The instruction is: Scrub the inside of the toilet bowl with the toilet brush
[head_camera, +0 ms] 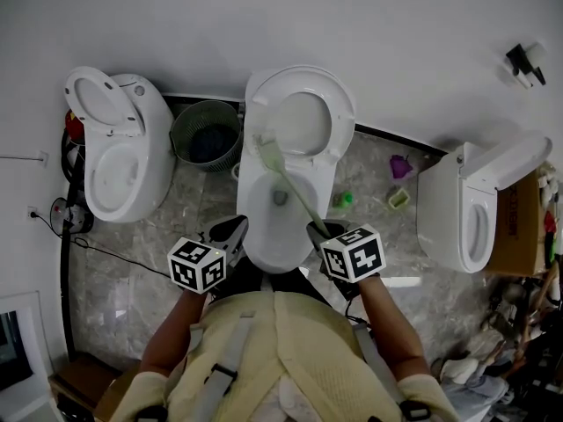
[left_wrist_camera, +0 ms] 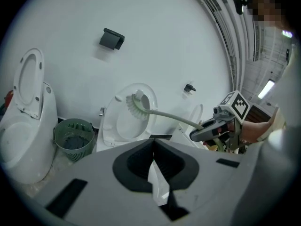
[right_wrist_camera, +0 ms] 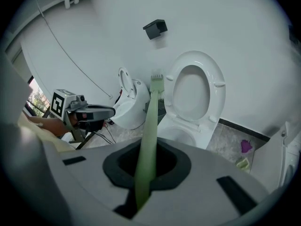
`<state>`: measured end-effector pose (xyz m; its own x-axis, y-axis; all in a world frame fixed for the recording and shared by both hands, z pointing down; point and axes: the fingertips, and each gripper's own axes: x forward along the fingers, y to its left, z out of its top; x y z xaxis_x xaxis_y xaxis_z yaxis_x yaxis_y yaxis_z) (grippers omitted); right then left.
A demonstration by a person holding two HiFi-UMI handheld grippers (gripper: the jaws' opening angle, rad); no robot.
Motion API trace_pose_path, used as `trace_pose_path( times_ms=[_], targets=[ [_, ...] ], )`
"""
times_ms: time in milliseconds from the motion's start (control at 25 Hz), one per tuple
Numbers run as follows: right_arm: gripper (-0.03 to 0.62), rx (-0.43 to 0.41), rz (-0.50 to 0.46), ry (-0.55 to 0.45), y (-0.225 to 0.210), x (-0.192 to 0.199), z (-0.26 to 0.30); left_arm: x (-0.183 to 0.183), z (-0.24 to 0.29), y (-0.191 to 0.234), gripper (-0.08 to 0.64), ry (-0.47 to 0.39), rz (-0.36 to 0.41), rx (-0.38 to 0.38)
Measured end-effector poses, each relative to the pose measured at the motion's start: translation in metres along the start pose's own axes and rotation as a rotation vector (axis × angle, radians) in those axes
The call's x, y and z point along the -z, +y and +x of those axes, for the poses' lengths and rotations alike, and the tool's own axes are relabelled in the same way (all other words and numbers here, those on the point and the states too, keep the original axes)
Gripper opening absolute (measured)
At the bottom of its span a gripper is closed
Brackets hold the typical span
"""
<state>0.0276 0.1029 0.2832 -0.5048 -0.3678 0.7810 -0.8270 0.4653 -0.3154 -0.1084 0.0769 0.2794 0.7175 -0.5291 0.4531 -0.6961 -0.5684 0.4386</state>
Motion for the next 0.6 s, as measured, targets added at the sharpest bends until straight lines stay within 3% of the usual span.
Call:
trace_pose_path(
  times_ms=[240, 600],
  targets=[
    [0.026, -0.003, 0.002, -0.021, 0.005, 0.0, -0.006, 0.0, 0.003, -0.013, 0.011, 0.021, 0.088, 0.029],
    [0.026, -0.002, 0.005, -0.024, 0.009, 0.008, -0.01, 0.001, 0.003, -0.017, 0.012, 0.028, 0.153, -0.021]
  ],
)
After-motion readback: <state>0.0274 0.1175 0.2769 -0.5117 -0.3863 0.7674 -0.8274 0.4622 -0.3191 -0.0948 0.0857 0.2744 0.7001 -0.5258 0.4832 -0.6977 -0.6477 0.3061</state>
